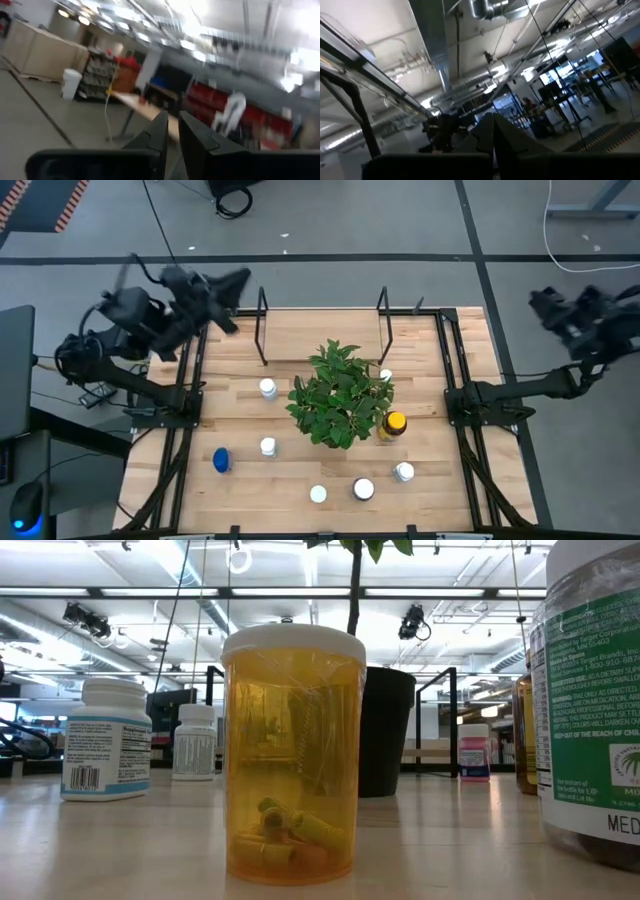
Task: Pick and place medicine bottles onto shelf by color
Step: Put the white pill bottle on the shelf
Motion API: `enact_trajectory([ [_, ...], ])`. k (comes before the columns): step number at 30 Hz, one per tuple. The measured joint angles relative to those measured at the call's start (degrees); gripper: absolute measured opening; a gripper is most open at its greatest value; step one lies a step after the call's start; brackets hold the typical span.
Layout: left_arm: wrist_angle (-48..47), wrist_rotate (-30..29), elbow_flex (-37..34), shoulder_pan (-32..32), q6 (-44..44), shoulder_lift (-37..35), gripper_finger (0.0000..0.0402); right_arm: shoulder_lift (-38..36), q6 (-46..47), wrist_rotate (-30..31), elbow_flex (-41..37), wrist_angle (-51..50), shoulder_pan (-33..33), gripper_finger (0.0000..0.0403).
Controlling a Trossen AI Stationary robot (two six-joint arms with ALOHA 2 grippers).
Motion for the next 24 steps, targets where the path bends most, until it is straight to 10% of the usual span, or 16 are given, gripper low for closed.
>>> enact_trajectory([
  [8, -32.05, 2.93, -0.04, -1.5, -12.14, 0.3, 0.0197, 10.71, 5.39, -1.91, -1.54, -11.57, 0.01, 0.0072],
  [13, -52.54, 14.79, -0.03, -0.52, -18.48, 1.84, 0.0288, 20.26, 7.54, -1.94, -1.54, -16.39, -0.04, 0.0151],
  [24, -75.11, 28.4, -0.18, 1.96, -8.1, 13.4, 0.0316, 38.11, 15.81, -2.99, -1.54, -18.33, -0.04, 0.0276],
])
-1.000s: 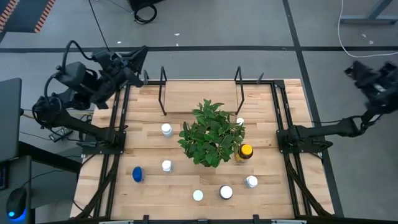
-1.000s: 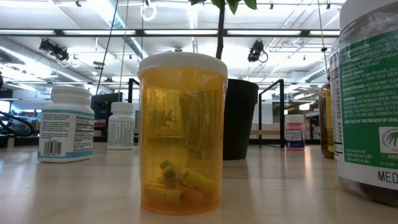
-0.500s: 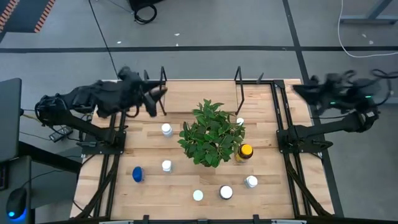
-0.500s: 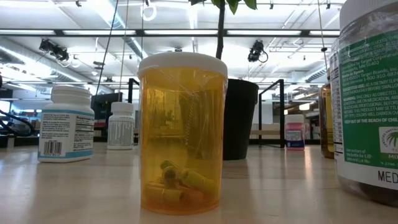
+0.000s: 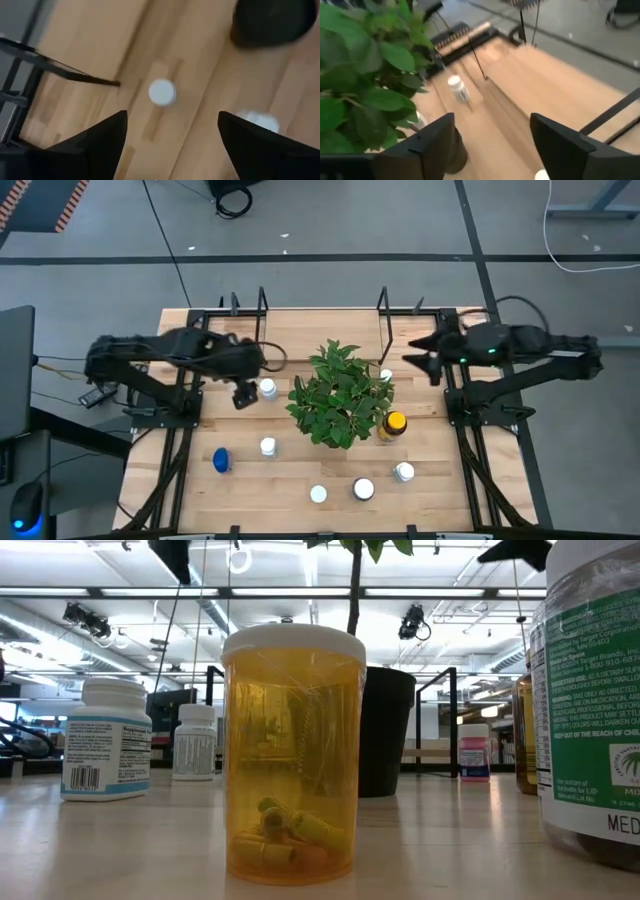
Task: Pick and place medicine bottles onto shelf by color
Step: Put the white pill bottle on the shelf
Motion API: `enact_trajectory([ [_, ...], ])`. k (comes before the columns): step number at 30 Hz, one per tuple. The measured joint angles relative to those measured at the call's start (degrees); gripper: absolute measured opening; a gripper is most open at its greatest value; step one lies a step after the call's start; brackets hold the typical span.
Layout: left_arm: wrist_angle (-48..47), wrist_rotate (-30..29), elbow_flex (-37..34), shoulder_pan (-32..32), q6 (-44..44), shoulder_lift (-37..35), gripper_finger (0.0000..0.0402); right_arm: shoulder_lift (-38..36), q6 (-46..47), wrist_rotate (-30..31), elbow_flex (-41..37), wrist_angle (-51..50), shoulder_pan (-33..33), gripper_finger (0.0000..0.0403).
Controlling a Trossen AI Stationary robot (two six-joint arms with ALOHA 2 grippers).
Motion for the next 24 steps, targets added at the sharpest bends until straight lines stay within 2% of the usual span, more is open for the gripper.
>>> enact_trajectory([
  [6, 4.78, 10.43, -6.09, 5.96, 12.41, 3.2, 0.0316, 3.17, 3.13, -4.78, 0.0, -2.35, 0.02, 0.0308],
  [12, 12.03, 13.62, -12.45, 11.79, 21.87, 3.14, 0.0316, 2.02, 4.94, -4.95, 0.02, -8.91, 0.02, 0.0316],
  [18, 23.3, 19.13, -17.93, 14.26, 33.87, 3.12, 0.0317, 0.71, 5.63, -5.19, 0.07, -11.22, 0.02, 0.0316],
  [24, 22.05, 21.15, -22.47, 15.91, 40.29, 4.16, 0.0333, -0.28, 6.3, -5.41, 0.09, -11.27, 0.02, 0.0316],
])
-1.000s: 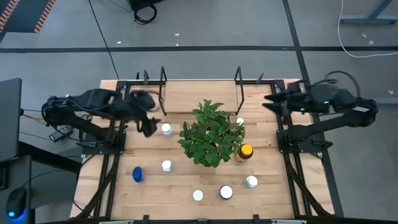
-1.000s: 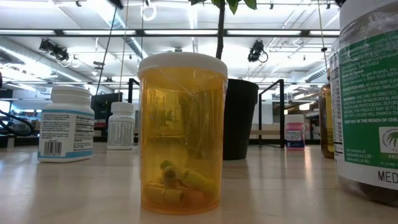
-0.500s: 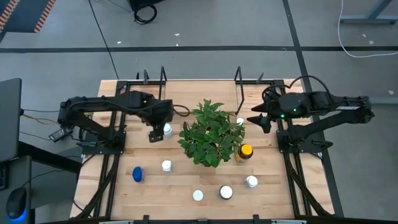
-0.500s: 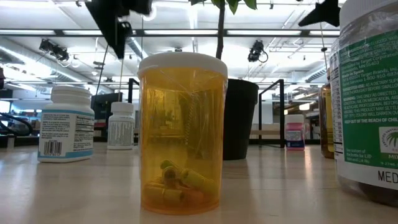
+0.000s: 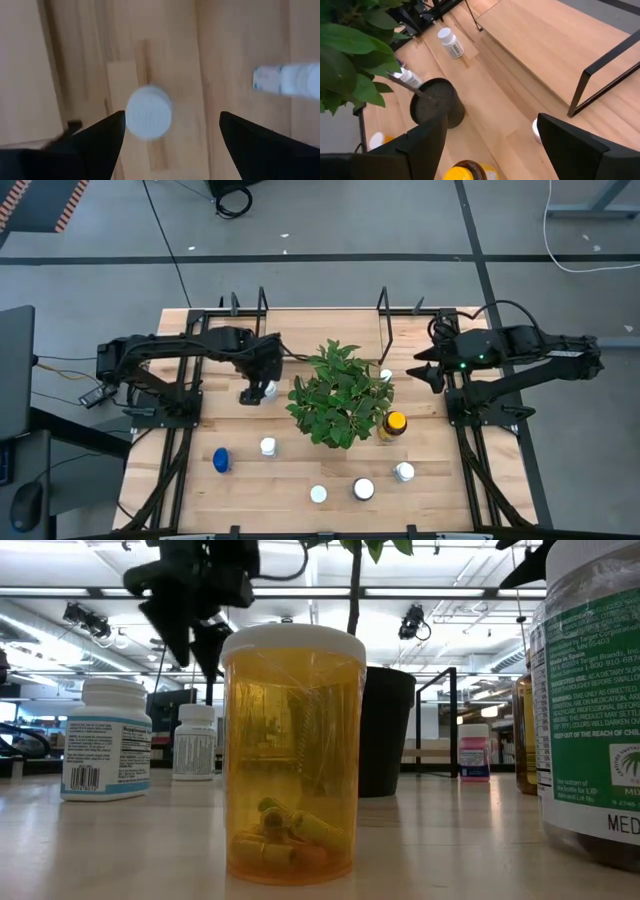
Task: Pick and place medicine bottles onto shelf by color
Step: Put the white pill bottle on the shelf
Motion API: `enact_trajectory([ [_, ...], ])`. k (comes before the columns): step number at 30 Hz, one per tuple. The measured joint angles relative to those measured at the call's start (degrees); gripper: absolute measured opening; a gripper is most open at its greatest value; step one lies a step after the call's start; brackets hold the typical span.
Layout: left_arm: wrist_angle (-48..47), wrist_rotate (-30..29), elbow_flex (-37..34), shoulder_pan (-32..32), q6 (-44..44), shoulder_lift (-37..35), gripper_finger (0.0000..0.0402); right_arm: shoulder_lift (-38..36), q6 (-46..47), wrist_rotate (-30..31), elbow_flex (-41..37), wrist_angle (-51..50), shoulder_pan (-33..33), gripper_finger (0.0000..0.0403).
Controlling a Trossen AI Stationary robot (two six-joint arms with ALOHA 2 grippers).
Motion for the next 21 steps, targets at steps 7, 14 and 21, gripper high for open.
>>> enact_trajectory([
  [7, 2.78, -1.28, -3.33, 0.2, 5.87, 0.2, 0.0343, -0.65, -0.19, -0.02, 0.0, -0.24, 0.02, 0.0316],
  [14, 4.34, -4.15, -6.65, 0.46, 8.62, 0.79, 0.0344, -0.6, 0.21, -1.06, 0.0, -0.24, 0.02, 0.0316],
  [21, 8.92, -4.27, -7.68, 0.44, 8.73, 1.19, 0.0343, -0.55, 3.44, -2.12, 0.0, -0.21, 0.02, 0.0316],
])
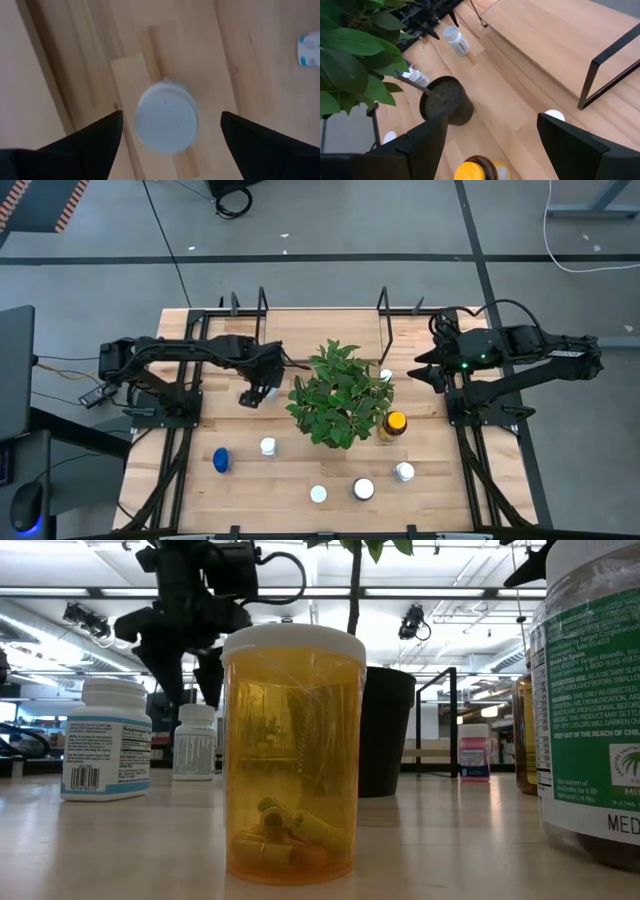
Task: Pick and place medicine bottles onto shelf by color
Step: Put the white pill bottle on the shelf
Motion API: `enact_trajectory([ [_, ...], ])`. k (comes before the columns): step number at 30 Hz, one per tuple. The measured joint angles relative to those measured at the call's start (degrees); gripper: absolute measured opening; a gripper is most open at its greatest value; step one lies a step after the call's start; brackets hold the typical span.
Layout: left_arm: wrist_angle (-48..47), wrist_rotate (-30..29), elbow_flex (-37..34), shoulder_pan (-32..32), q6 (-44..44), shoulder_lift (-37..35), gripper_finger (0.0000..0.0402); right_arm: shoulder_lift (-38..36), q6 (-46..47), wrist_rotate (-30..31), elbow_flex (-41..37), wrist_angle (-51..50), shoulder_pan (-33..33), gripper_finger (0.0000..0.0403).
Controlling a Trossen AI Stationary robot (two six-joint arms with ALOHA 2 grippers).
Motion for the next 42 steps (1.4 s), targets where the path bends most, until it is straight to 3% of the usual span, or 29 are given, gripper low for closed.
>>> enact_trajectory([
  [16, 0.3, -0.46, -0.02, 0.07, 3.1, 5.15, 0.0338, 0.0, 4.7, -1.09, 0.42, 0.03, 0.0, 0.0316],
  [26, -0.94, -0.45, 0.73, -0.4, 2.97, 5.15, 0.0279, 0.0, 4.82, -1.09, 0.42, 0.02, 0.0, 0.0316],
  [31, -1.94, -0.45, 3.79, -0.8, 2.02, 5.15, 0.0201, 0.0, 4.71, -1.07, 0.42, 0.01, 0.0, 0.0316],
  [42, -5.08, -3.53, 17.45, 2.3, 0.79, 5.15, 0.0201, 0.0, 4.47, -1.07, 0.42, 0.01, 0.0, 0.0316],
])
